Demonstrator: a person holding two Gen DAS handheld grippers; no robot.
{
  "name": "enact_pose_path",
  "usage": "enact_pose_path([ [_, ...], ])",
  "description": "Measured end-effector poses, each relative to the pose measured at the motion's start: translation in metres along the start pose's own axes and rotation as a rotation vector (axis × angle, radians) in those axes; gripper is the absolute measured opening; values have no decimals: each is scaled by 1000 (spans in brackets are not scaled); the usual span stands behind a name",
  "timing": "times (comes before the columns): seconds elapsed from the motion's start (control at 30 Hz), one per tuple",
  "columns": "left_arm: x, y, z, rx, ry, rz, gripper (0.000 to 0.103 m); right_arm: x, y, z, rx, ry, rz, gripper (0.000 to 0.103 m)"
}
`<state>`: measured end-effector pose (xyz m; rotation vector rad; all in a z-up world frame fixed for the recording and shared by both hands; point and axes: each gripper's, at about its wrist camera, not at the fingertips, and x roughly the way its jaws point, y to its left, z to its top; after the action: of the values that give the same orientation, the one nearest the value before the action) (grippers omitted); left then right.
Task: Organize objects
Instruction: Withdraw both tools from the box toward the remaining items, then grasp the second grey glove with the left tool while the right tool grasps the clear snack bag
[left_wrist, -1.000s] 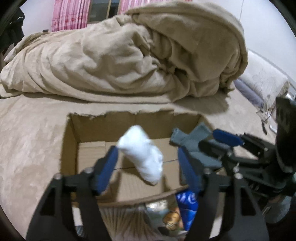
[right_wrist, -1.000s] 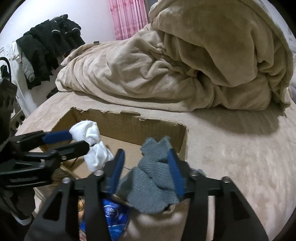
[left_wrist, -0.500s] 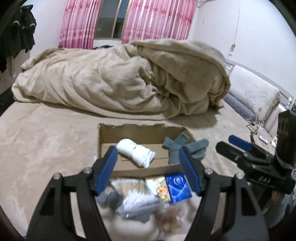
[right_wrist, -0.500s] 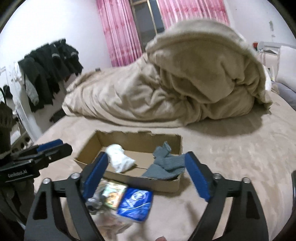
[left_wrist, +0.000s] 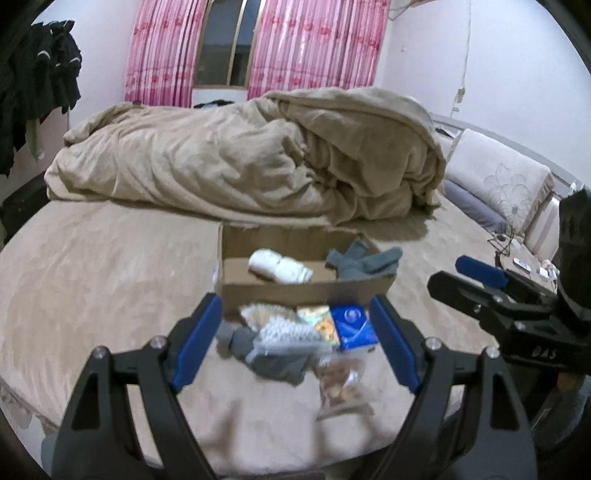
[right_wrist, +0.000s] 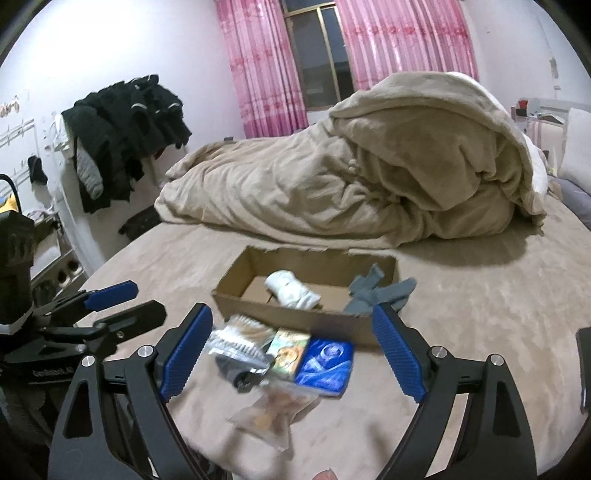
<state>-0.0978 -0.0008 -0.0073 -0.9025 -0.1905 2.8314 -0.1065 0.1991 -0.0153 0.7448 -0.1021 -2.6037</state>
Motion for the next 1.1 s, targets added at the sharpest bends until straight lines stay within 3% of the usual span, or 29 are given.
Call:
enact_pose_path([
  [0.33, 29, 18, -38, -57, 96, 12, 84, 27, 9, -36, 9, 112, 1, 90],
  [0.4, 36, 21, -44, -68, 113, 13, 92, 33, 10, -43, 11, 131, 0, 90],
  [1.1, 94, 47, -80, -101, 244, 41, 93, 101, 3, -92, 56, 346, 54, 90],
])
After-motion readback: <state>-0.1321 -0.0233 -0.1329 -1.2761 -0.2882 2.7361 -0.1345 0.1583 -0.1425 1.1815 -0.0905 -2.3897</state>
